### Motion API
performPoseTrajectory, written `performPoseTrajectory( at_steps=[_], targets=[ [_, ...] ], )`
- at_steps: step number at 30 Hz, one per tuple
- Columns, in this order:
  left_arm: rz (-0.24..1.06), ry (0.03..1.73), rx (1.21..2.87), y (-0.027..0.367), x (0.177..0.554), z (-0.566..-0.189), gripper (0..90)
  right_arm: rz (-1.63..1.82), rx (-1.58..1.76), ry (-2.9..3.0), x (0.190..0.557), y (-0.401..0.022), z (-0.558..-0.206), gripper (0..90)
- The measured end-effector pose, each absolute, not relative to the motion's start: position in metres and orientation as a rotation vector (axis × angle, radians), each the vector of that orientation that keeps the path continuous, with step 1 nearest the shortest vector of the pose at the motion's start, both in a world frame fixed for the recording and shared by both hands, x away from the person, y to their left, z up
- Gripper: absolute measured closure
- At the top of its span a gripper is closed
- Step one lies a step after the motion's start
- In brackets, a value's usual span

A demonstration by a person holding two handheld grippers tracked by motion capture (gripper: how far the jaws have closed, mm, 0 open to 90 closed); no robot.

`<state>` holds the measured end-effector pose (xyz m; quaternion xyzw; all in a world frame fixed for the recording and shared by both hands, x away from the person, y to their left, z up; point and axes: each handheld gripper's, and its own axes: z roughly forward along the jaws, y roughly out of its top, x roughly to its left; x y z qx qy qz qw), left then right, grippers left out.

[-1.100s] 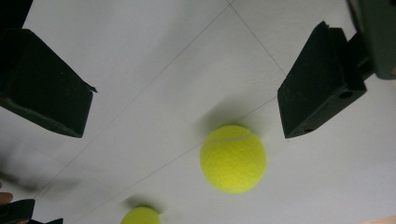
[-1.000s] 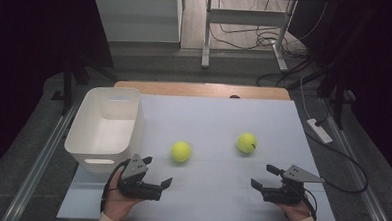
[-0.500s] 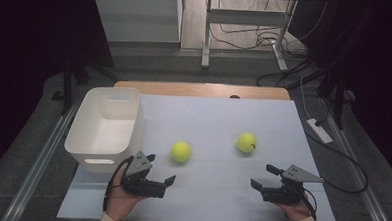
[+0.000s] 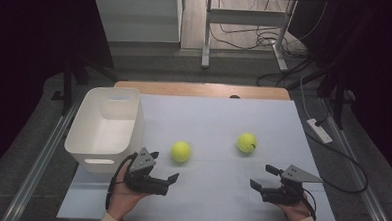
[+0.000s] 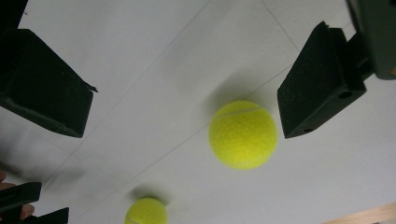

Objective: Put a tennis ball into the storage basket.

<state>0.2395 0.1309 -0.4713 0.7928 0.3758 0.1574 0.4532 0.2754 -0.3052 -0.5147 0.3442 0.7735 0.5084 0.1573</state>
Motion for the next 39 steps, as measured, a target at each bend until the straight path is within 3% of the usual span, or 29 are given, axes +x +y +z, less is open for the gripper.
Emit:
performPoseTrajectory(
  at_steps=[39],
  targets=[
    [0.39,0.895,1.977,0.109,0.265,-0.45,4.5,1.448,0.99,2.21,0.275,-0.306,-0.515,13.8]
  ],
)
